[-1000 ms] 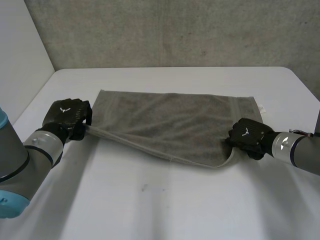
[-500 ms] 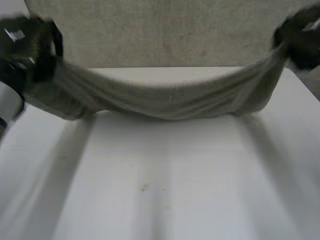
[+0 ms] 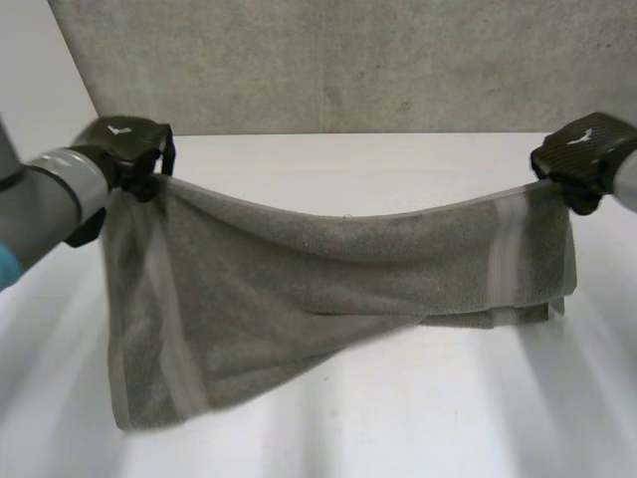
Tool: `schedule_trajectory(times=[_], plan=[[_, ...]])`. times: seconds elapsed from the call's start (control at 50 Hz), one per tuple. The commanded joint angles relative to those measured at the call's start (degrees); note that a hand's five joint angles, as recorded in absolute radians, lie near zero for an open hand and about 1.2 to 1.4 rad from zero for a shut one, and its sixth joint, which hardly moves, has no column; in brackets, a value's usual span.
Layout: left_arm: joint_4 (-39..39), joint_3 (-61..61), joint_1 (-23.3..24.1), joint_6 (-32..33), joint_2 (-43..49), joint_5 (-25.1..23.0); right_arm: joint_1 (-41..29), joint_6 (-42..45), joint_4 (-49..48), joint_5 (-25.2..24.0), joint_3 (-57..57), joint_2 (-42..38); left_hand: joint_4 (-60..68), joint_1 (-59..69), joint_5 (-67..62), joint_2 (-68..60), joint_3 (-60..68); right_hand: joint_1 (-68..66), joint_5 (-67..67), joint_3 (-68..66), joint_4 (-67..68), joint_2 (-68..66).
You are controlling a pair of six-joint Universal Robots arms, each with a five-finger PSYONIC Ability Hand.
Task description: Fold the towel.
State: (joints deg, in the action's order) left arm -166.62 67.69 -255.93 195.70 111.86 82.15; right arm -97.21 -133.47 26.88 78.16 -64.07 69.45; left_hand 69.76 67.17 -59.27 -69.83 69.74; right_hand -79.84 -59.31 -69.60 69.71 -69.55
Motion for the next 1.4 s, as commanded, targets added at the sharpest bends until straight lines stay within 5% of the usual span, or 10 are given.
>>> schedule_trajectory(times=[0.02, 0.16, 0.32, 0.5, 0.6, 0.76, 1.0, 1.04, 1.2, 1.4], plan=[[-1.34, -15.97, 1.48, 1.53, 11.08, 0.12, -3.17, -3.56, -9.57, 3.14, 9.22, -9.16, 10.24, 12.83, -10.73, -10.17, 10.26, -0.16, -10.69, -10.40, 10.29, -10.45], [-9.61, -34.91, 3.33, 0.91, 14.61, 0.73, -3.43, -16.89, -31.76, 6.90, 18.36, -9.43, 10.24, 12.83, -10.73, -10.17, 10.26, -0.16, -10.69, -10.40, 10.29, -10.45], [-19.45, -41.33, 4.82, -3.49, 10.92, 3.02, -2.90, -26.22, -49.89, 7.37, 10.92, 0.23, 10.24, 12.83, -10.73, -10.17, 10.26, -0.16, -10.69, -10.40, 10.29, -10.45], [-15.49, -20.85, 3.06, -10.43, 4.42, 5.21, -1.94, -25.97, -39.04, -5.46, -1.75, 3.50, 10.24, 12.83, -10.73, -10.17, 10.26, -0.16, -10.69, -10.40, 10.29, -10.45], [-15.75, 3.53, 0.61, -10.43, 2.04, 4.34, 0.61, -22.47, -32.96, -9.33, -8.16, 0.61, 10.24, 12.83, -10.73, -10.17, 10.26, -0.16, -10.69, -10.40, 10.29, -10.45], [-25.75, 22.19, 0.52, -9.99, 4.50, -1.02, 2.28, -9.46, -31.36, -10.22, -20.28, -8.18, 10.24, 12.83, -10.73, -10.17, 10.26, -0.16, -10.69, -10.40, 10.29, -10.45], [-32.19, 28.90, -0.89, -6.03, 2.75, -1.55, 1.84, -11.03, -31.28, -10.13, -24.44, -9.25, 10.24, 12.83, -10.73, -10.17, 10.26, -0.16, -10.69, -10.40, 10.29, -10.45], [-32.19, 29.16, -1.33, -5.95, 1.52, -1.64, 1.93, -13.04, -31.54, -10.48, -25.14, -6.98, 10.24, 12.83, -10.73, -10.17, 10.26, 18.50, 7.97, 8.25, -8.36, 8.21], [-32.46, 29.95, -1.33, -6.30, -0.59, -1.64, 2.20, -15.07, -34.87, -11.27, -28.04, -6.26, 10.24, 12.83, -10.73, -10.17, 10.26, 43.81, 33.28, 33.56, -33.67, 33.52], [-32.54, 29.78, -1.51, -6.47, -0.07, -1.64, 2.37, -8.59, -39.28, -13.38, -30.15, -10.03, 10.24, 12.83, -10.73, -10.17, 10.26, 45.20, 34.67, 34.95, -35.06, 34.91]])
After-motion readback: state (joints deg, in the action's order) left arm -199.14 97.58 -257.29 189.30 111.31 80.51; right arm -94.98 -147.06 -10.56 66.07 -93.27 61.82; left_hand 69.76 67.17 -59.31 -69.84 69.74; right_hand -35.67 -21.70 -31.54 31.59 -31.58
